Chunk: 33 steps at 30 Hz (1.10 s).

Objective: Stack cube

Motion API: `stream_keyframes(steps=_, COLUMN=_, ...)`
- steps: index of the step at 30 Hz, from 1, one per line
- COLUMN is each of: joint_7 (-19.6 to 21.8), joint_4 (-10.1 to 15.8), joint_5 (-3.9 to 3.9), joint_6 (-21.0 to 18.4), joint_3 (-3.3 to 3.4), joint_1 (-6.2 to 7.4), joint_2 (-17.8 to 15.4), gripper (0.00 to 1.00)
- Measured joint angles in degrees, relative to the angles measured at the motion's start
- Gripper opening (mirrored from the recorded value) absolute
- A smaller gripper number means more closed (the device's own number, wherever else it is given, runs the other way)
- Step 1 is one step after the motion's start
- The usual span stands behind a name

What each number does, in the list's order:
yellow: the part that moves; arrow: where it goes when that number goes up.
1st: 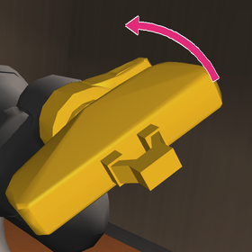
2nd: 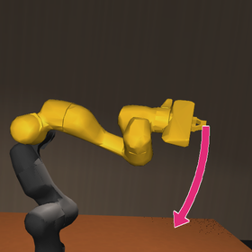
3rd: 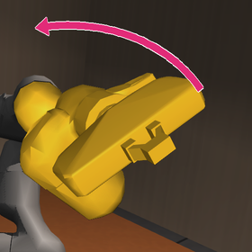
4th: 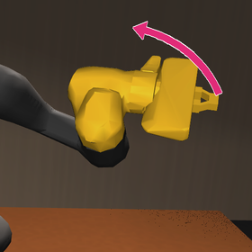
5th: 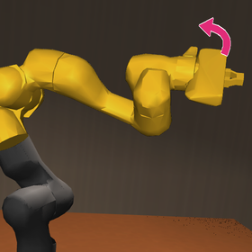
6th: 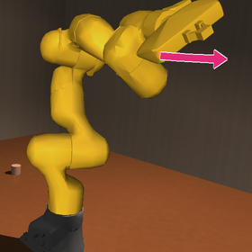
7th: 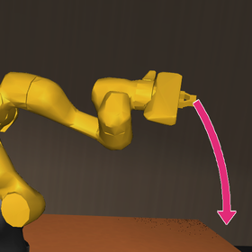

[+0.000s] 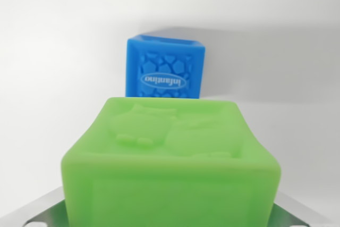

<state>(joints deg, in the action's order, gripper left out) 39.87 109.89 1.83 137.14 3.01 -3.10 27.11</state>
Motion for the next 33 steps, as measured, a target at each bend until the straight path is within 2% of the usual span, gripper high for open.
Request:
stream_keyframes(steps=9, joint_7=4.53, joint_4=-3.31, joint_5=0.09, joint_6=-1.26, joint_3=0.00, joint_1=0.58, joint_2=2.02, gripper=0.00)
stream_keyframes(steps=33, joint_7=4.70, joint_4=-3.59, joint_5=0.48, joint_6=4.53, joint_3=-0.13, joint_1=0.53, joint_2=8.60, gripper=0.00)
